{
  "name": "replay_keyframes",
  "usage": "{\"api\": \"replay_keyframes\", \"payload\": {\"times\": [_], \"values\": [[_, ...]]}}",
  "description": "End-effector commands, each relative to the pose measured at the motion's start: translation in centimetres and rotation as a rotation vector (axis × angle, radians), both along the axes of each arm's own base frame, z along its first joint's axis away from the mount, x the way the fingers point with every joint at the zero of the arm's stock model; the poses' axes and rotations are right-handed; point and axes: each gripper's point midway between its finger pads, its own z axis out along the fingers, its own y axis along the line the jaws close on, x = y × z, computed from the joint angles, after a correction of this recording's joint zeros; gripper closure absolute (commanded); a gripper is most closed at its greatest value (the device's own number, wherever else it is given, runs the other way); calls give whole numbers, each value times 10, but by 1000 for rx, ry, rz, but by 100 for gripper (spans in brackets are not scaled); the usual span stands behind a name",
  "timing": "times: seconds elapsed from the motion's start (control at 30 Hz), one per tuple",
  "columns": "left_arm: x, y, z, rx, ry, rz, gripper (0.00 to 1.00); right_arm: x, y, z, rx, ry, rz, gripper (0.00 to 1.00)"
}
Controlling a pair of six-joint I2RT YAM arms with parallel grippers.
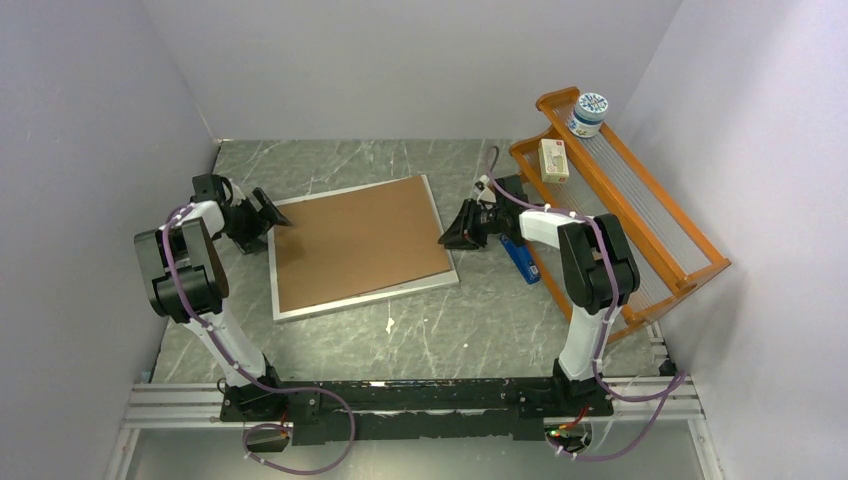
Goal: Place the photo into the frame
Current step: Adjust the photo frame item on the photo frame.
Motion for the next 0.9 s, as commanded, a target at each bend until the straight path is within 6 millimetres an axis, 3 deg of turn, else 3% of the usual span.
{"api": "replay_keyframes", "payload": {"times": [0.0, 0.27, 0.63, 0.77, 0.87], "values": [[-35, -27, -28, -70, 173, -45, 6, -1, 36, 77, 266, -108, 91, 67], [-33, -26, -29, -68, 169, -44, 6, -4, 44, 107, 413, -59, 94, 54], [-30, -25, -31, -67, 171, -41, 6, -4, 47, 107, 402, -67, 103, 44], [-32, -25, -32, -67, 176, -42, 6, -3, 45, 95, 336, -97, 98, 40], [-32, -25, -33, -64, 176, -40, 6, 1, 42, 71, 219, -97, 88, 42]]}}
